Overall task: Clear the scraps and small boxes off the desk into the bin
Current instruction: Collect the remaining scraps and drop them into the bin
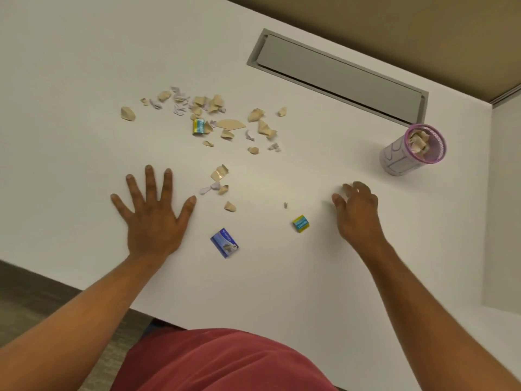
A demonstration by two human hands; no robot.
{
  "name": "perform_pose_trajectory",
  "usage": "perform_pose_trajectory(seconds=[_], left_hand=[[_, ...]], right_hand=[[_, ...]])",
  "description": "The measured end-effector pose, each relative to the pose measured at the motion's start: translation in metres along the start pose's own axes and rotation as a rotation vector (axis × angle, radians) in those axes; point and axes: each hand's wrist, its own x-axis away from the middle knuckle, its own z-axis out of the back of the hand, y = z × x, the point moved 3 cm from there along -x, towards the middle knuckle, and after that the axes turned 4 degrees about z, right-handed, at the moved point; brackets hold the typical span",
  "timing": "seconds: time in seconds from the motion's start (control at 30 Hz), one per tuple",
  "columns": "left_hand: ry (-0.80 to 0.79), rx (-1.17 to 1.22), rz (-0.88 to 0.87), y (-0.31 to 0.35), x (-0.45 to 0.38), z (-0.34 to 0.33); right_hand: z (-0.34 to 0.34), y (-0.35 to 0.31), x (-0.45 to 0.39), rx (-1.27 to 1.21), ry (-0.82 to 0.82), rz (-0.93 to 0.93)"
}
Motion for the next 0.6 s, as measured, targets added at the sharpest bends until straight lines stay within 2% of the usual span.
perform_pose_trajectory(seconds=[0.1,0.23,0.3,0.4,0.6], left_hand=[[0.027,-0.016,-0.006,0.000,0.001,-0.002],[0.038,-0.012,-0.009,-0.001,0.000,-0.002],[0.034,-0.004,-0.005,-0.001,0.000,-0.001],[0.029,0.003,0.000,0.000,0.000,0.001],[0.025,-0.002,0.000,0.000,0.001,0.002]], right_hand=[[-0.019,-0.027,0.014,-0.038,0.103,0.122],[-0.048,-0.060,0.018,-0.126,-0.056,0.183],[-0.056,-0.074,0.017,-0.094,-0.113,0.257],[-0.061,-0.086,0.012,-0.054,-0.095,0.313],[-0.082,-0.130,0.006,-0.248,-0.091,0.367]])
